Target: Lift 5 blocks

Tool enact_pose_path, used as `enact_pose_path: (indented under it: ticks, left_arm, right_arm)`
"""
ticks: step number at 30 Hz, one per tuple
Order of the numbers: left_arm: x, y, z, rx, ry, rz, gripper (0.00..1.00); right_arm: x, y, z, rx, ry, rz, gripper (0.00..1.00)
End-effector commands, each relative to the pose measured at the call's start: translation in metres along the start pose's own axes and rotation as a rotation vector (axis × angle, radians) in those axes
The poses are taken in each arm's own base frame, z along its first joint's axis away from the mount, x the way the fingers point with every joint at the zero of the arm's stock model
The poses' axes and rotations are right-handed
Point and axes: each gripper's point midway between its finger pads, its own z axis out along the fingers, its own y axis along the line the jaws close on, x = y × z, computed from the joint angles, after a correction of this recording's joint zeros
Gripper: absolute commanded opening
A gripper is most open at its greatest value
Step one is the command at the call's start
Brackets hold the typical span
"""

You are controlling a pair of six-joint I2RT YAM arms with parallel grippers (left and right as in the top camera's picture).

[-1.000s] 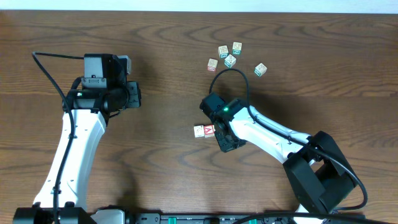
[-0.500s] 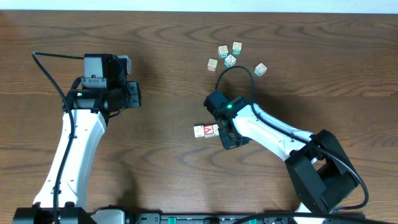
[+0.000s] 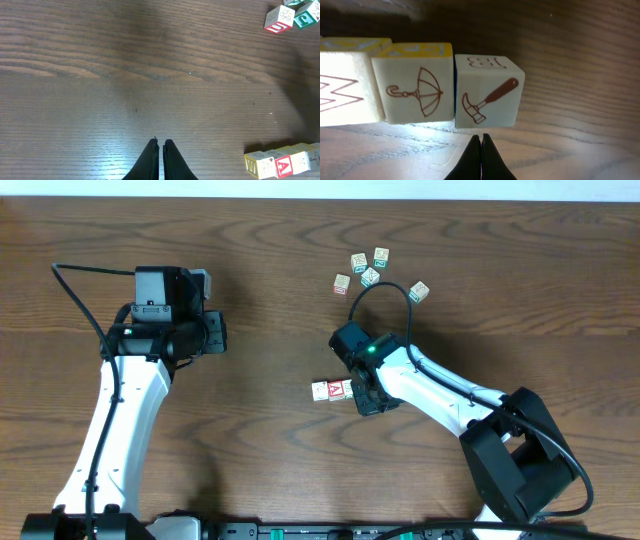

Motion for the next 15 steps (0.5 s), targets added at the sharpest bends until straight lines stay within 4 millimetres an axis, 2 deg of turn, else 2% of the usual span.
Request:
enact_pose_path:
  ticks: [1, 15]
  left_arm:
    - [0.0026, -0.0008, 0.0028, 0.005, 0.011, 0.002, 0.08]
    - [0.0026, -0.0008, 0.0028, 0.005, 0.011, 0.006, 0.07]
  right_arm:
    - [-0.0041, -0.0063, -0.0030, 0.005, -0.021, 0.032, 0.01]
    - [-0.0081, -0.0087, -0.0032, 0.021, -0.040, 0.008, 0.01]
